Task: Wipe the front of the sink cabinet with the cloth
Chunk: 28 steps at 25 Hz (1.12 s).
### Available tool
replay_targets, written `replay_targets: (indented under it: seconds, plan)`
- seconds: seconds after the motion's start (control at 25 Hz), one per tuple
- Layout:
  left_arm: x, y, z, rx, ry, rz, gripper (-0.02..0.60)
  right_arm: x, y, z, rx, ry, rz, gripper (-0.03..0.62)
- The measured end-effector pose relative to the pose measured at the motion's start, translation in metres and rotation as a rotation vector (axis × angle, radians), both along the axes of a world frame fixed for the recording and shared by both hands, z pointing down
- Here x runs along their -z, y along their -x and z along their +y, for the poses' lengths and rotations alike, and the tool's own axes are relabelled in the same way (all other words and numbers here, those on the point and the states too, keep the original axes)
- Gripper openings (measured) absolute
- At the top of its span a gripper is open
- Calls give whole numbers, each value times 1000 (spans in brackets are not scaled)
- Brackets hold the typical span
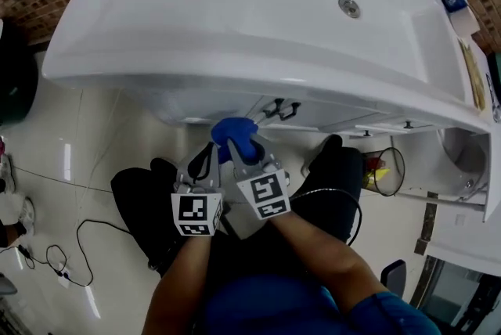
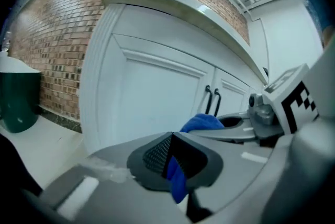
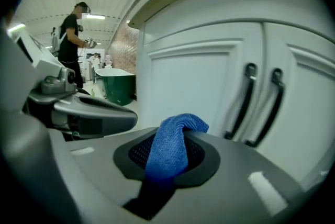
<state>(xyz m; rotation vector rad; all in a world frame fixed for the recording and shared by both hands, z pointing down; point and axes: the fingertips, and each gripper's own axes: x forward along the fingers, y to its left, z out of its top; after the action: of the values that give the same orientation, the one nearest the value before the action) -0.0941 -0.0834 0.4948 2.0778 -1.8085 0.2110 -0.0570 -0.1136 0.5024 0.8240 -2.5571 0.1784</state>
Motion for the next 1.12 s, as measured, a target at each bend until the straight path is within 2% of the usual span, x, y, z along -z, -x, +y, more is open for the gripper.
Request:
replay_targets:
  seconds: [0.24, 0.44, 0.6, 0.76, 0.92, 1.12]
  plan:
    - [-6, -92, -25, -180, 11, -24, 2, -20, -135, -36, -281, 44, 72, 78]
    - [-9, -168, -35, -314, 6, -21, 2, -27, -229, -55, -459, 59, 82, 78]
    - [-13, -209, -39, -386, 17, -21, 2, -42, -288, -68, -551, 83, 121, 78]
    - [-18, -225, -54, -424, 15, -61, 2, -61, -323, -93, -580, 90, 176, 78]
    - [-28, -218, -70, -429, 25, -121, 2, -81, -342, -122, -588, 82, 237, 78]
    - [-52, -208, -67, -404, 101, -108, 2, -93, -340, -132, -558, 70, 268, 78]
